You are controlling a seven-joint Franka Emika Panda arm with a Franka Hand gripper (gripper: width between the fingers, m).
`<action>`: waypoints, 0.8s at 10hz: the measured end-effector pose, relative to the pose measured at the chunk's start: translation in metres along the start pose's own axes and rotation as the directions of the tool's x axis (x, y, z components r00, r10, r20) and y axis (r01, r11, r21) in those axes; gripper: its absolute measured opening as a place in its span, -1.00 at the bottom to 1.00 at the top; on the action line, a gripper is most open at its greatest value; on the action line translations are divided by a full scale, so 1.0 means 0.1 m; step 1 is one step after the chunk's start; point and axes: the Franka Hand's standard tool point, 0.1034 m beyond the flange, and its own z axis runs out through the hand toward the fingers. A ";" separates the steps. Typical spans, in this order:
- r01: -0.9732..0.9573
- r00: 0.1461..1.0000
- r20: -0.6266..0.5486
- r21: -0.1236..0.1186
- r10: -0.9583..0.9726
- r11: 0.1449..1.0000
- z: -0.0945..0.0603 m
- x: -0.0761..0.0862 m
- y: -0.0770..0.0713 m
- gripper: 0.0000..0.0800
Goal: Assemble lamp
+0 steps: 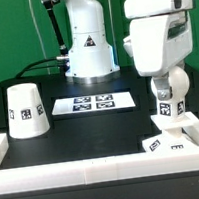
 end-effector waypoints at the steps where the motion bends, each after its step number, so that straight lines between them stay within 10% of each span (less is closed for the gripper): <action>1: 0.107 0.994 0.014 -0.007 -0.107 0.994 0.00 -0.01 0.01 0.75; 8: 0.199 0.979 0.038 -0.015 -0.199 0.980 0.00 -0.07 0.05 0.44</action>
Offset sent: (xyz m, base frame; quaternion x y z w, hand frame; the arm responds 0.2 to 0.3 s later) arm 0.0036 -0.0042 0.0016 -0.0023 0.0029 -0.1629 0.9866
